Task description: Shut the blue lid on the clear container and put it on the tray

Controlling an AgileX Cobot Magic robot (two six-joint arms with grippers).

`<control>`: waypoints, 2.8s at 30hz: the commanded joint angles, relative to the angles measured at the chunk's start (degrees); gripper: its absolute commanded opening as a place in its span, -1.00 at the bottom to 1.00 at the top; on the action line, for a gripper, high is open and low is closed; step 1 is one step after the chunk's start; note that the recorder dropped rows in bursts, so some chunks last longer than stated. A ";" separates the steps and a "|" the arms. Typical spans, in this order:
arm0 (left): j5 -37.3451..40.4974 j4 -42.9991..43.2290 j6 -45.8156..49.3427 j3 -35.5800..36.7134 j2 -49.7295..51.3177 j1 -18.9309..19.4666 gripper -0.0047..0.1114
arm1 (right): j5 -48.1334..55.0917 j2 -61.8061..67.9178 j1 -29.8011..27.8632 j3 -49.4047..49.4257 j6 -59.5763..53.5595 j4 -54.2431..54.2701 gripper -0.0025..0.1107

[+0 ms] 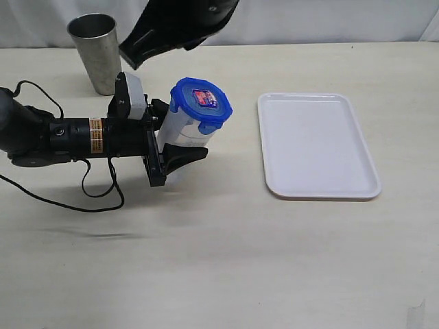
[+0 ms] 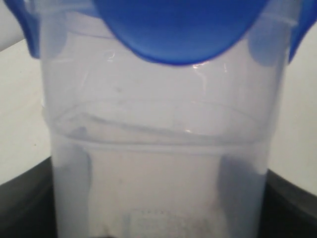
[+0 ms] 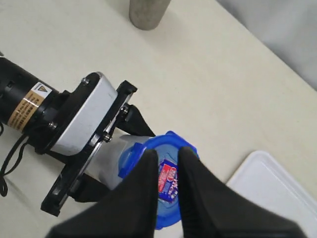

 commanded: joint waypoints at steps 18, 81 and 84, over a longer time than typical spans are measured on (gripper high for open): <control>-1.39 -0.68 0.09 0.15 -0.54 -0.44 -0.92 | -39.97 -52.89 0.00 44.18 7.23 -7.01 -0.72; -4.49 -0.45 0.09 0.15 -0.54 -0.44 -0.92 | -48.96 -99.56 -48.31 93.16 7.23 17.40 -0.72; -4.49 -0.45 0.09 0.15 -0.54 -0.44 -0.92 | -50.36 -99.56 -48.31 95.97 7.23 17.40 -0.72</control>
